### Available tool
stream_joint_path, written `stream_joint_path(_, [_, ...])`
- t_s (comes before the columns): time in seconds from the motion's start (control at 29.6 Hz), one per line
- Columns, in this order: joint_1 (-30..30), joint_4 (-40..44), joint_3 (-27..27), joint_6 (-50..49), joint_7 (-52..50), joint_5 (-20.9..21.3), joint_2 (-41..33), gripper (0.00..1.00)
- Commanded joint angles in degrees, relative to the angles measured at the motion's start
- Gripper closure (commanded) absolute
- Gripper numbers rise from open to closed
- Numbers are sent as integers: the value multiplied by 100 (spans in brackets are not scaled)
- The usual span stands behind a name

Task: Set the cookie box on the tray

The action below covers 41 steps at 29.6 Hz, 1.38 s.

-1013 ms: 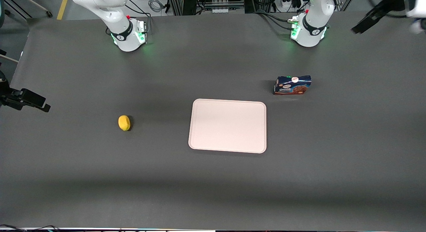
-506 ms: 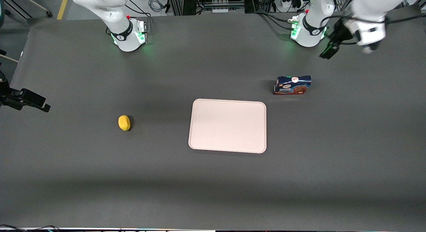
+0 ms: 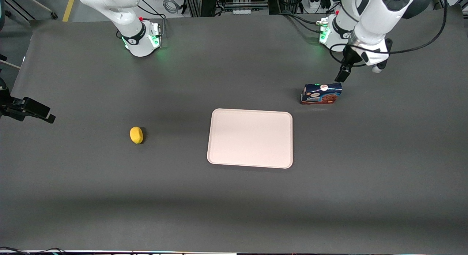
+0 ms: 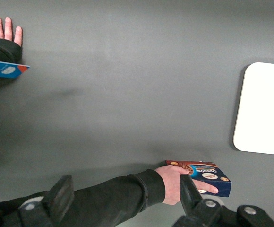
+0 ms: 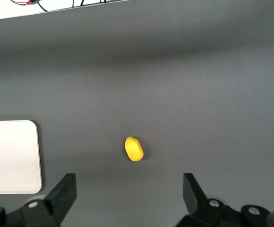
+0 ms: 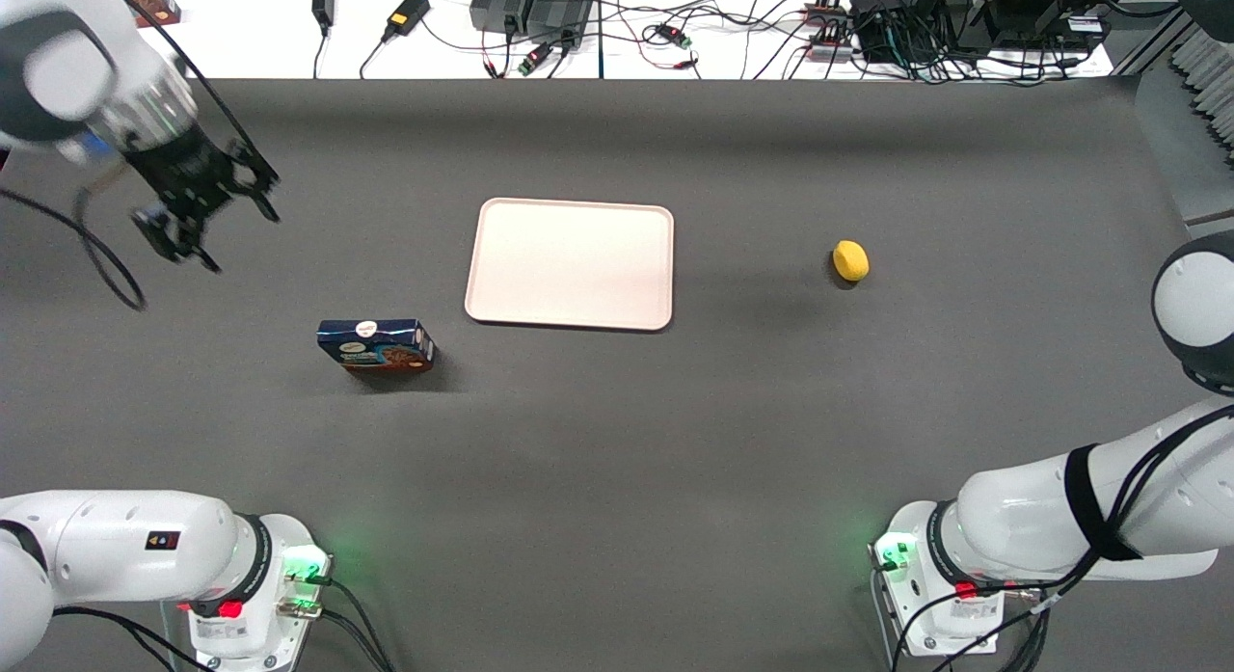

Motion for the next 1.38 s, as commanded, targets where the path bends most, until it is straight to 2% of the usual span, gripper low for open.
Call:
stream_joint_path(0.0, [-202, -252, 33, 788, -469, -49, 345, 0])
stream_joint_path(0.37, [-501, -876, 25, 2370, -909, -49, 1014, 0])
stream_joint_path(1.11, [-545, -1403, 34, 3742, -988, -49, 1928, 0])
stream_joint_path(1.15, [-545, -1404, 34, 3786, -988, -49, 1981, 1])
stream_joint_path(1.35, [-545, -1395, 34, 3918, -1173, -49, 2131, 43])
